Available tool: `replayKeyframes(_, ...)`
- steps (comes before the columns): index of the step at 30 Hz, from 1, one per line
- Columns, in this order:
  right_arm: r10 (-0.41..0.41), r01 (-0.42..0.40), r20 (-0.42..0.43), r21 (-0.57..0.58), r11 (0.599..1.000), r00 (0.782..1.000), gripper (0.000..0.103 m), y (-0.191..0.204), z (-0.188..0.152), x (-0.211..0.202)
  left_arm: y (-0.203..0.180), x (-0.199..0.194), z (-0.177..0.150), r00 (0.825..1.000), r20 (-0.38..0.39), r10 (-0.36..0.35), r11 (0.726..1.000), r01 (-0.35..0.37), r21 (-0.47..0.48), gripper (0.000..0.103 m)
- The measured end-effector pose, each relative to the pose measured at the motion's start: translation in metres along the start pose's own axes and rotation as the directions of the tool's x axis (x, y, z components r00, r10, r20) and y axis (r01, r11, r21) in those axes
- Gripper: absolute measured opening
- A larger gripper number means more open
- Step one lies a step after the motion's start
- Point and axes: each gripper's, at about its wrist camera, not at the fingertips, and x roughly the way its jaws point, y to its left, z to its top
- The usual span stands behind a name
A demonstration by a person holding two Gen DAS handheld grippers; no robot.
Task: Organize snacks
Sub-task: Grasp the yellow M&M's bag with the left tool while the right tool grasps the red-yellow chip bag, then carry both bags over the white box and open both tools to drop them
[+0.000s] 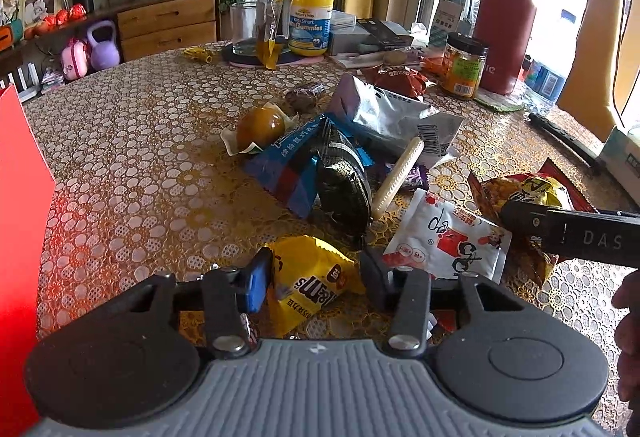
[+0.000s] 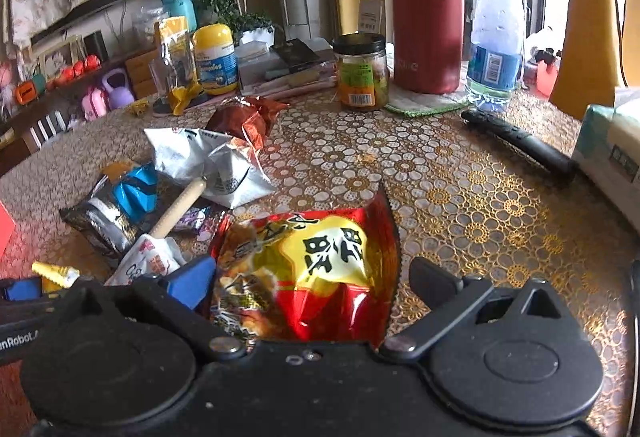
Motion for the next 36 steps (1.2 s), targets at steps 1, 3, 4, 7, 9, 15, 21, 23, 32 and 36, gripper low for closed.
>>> replayKeyframes(1,0.006,-0.006,0.002,0.004,1.000,1.000,0.098,-0.001,-0.001,0.001,0.000,0.000,0.000,1.000,0.001,-0.002,1.000,0.002,-0.006,0.048)
replayKeyframes(3,0.031,-0.032,0.010,0.019,0.999,0.999,0.083,-0.003,-0.003,0.000,0.001,0.000,0.000,1.000,0.003,-0.002,1.000,0.002,-0.014,0.047)
replayKeyframes(4,0.049,-0.049,0.012,0.028,0.998,0.999,0.075,-0.004,-0.004,-0.001,0.001,0.000,-0.001,1.000,0.005,-0.001,1.000,0.001,-0.014,0.046)
replayKeyframes(7,0.049,-0.050,0.024,0.034,0.998,0.999,0.071,-0.003,-0.006,-0.004,0.001,-0.001,-0.001,1.000,0.010,0.000,1.000,0.000,-0.015,0.044)
replayKeyframes(9,0.059,-0.061,0.029,0.049,0.997,0.998,0.068,-0.004,-0.007,-0.007,0.001,-0.004,-0.002,1.000,0.018,0.004,1.000,-0.004,-0.019,0.039)
replayKeyframes(15,0.064,-0.068,0.054,0.062,0.996,0.996,0.058,-0.007,-0.008,-0.017,0.001,-0.017,-0.001,0.999,0.048,-0.005,1.000,0.006,-0.022,0.038)
replayKeyframes(21,0.064,-0.071,0.090,0.073,0.995,0.994,0.058,-0.009,-0.006,-0.034,0.001,-0.042,0.002,0.995,0.099,-0.012,1.000,0.015,-0.026,0.038)
replayKeyframes(23,0.067,-0.075,0.105,0.074,0.994,0.992,0.058,-0.008,-0.005,-0.042,0.001,-0.053,0.003,0.993,0.119,-0.013,0.999,0.017,-0.033,0.038)
replayKeyframes(32,0.077,-0.086,0.160,0.050,0.995,0.984,0.058,0.008,-0.001,-0.079,0.011,-0.105,0.004,0.981,0.195,-0.002,0.999,0.013,-0.052,0.038)
replayKeyframes(36,0.109,-0.114,0.190,0.017,0.993,0.976,0.058,0.025,0.004,-0.097,0.021,-0.132,0.003,0.973,0.231,0.012,0.998,0.003,-0.066,0.038)
